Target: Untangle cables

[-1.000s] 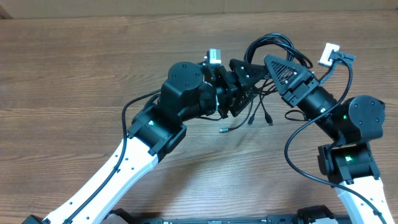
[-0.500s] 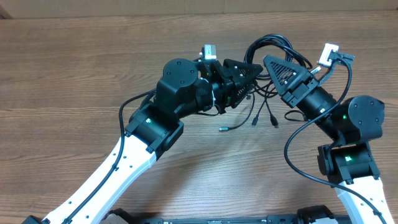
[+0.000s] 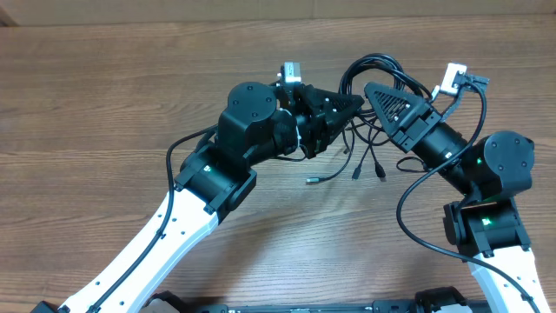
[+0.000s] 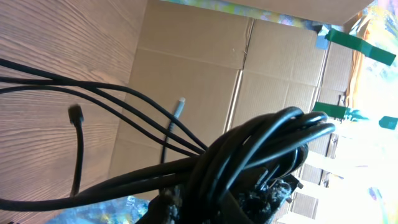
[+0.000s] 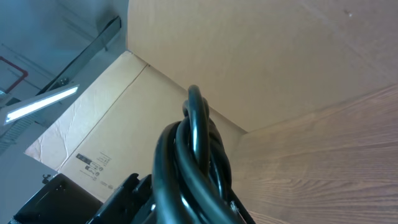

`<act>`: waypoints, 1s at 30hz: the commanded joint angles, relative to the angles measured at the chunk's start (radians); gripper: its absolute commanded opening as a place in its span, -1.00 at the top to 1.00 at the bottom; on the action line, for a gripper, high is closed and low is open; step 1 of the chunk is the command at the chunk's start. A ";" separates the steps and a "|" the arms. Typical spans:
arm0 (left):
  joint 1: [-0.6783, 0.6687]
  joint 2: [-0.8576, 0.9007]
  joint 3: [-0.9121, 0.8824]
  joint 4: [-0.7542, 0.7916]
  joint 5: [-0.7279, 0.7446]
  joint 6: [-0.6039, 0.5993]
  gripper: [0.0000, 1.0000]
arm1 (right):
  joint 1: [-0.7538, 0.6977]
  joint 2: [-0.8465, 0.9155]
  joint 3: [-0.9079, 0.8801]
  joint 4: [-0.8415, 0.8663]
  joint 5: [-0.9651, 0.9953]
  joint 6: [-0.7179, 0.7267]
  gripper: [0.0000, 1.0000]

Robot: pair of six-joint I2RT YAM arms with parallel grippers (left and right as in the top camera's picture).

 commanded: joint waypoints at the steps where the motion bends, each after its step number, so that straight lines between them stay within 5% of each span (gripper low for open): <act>1: 0.003 0.001 0.013 -0.005 -0.016 0.000 0.83 | 0.005 -0.011 0.014 0.017 -0.019 -0.003 0.92; 7: 0.004 0.001 0.013 -0.004 -0.016 0.011 0.92 | 0.005 -0.011 0.014 0.016 -0.039 -0.003 0.88; 9: 0.005 0.001 0.013 0.027 -0.018 0.119 0.91 | 0.005 -0.011 0.014 0.016 -0.042 -0.003 0.06; 11: 0.005 0.000 0.013 0.061 -0.033 0.251 0.91 | 0.005 -0.011 0.014 0.016 -0.044 -0.003 -0.14; 13: 0.006 0.000 0.013 0.076 -0.046 0.386 0.92 | 0.005 -0.011 0.014 0.013 -0.048 -0.003 -0.65; 15: 0.013 0.000 0.013 0.069 -0.058 0.492 0.91 | 0.005 -0.011 0.014 0.009 -0.061 -0.003 -0.96; 30: 0.046 -0.001 0.013 -0.217 -0.002 1.441 0.91 | 0.005 -0.012 0.014 -0.296 -0.219 -0.369 -1.00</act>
